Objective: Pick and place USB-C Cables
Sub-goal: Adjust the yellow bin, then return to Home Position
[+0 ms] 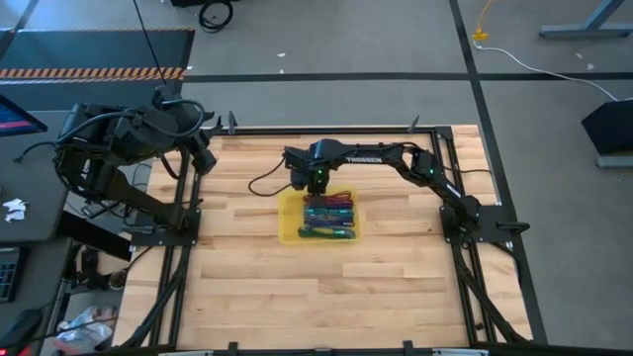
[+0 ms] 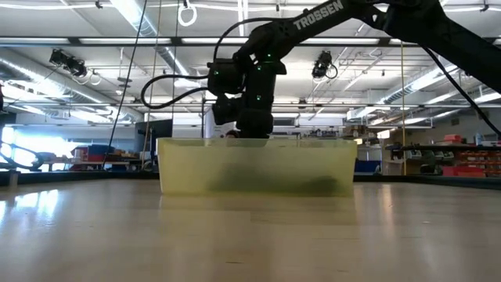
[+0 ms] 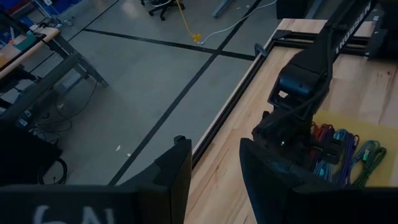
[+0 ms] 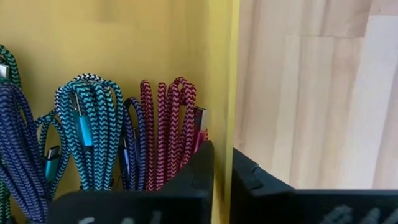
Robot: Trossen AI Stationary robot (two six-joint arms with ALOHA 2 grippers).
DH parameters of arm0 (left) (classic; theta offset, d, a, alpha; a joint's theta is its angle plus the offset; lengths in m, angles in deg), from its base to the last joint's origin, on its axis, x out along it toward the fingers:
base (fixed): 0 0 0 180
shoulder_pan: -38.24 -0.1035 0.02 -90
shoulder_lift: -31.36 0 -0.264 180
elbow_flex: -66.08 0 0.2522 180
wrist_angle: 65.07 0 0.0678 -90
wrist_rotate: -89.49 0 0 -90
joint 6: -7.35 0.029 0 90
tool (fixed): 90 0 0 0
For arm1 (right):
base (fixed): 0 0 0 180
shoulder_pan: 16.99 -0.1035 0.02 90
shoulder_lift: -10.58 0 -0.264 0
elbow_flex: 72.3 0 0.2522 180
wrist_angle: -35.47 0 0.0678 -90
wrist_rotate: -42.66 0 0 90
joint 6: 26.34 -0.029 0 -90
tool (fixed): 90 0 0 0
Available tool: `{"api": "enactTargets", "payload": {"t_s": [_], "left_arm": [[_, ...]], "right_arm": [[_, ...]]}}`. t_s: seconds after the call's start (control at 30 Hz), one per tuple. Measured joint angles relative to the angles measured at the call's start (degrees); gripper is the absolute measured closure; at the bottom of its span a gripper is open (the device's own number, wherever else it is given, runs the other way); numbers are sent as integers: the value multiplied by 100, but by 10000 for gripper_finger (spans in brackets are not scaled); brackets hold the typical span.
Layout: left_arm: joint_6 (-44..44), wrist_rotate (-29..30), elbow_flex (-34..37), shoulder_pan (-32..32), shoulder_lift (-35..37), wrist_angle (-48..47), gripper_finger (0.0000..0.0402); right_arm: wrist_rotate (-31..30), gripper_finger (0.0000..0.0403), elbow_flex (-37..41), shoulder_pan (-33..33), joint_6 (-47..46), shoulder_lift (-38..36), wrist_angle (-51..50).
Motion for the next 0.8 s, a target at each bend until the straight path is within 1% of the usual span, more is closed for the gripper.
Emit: {"api": "enactTargets", "payload": {"t_s": [0.13,0.27,0.43,0.5,0.53,0.6,0.67,0.8], "left_arm": [[1,0,0,2,0,0,260],[4,0,0,2,0,0,260],[-16,-7,12,10,2,4,260],[-104,-51,191,67,42,2,260],[-145,-57,362,116,102,15,260],[-215,-66,839,253,275,1,260],[-479,-74,1477,374,575,14,260],[-1525,50,2931,663,1385,-4,270]], "right_arm": [[-6,357,-52,-17,47,0,-63],[-57,327,-408,-77,53,0,-351],[-70,310,-1329,-72,11,0,-1115],[-192,309,-1840,-53,-65,0,-1565],[-248,310,-1992,-36,-80,-36,-1722],[-285,314,-1653,23,-95,-510,-1666],[-290,320,-1420,90,-197,-998,-1735],[-312,344,-1281,243,-437,-1981,-1885]]}}
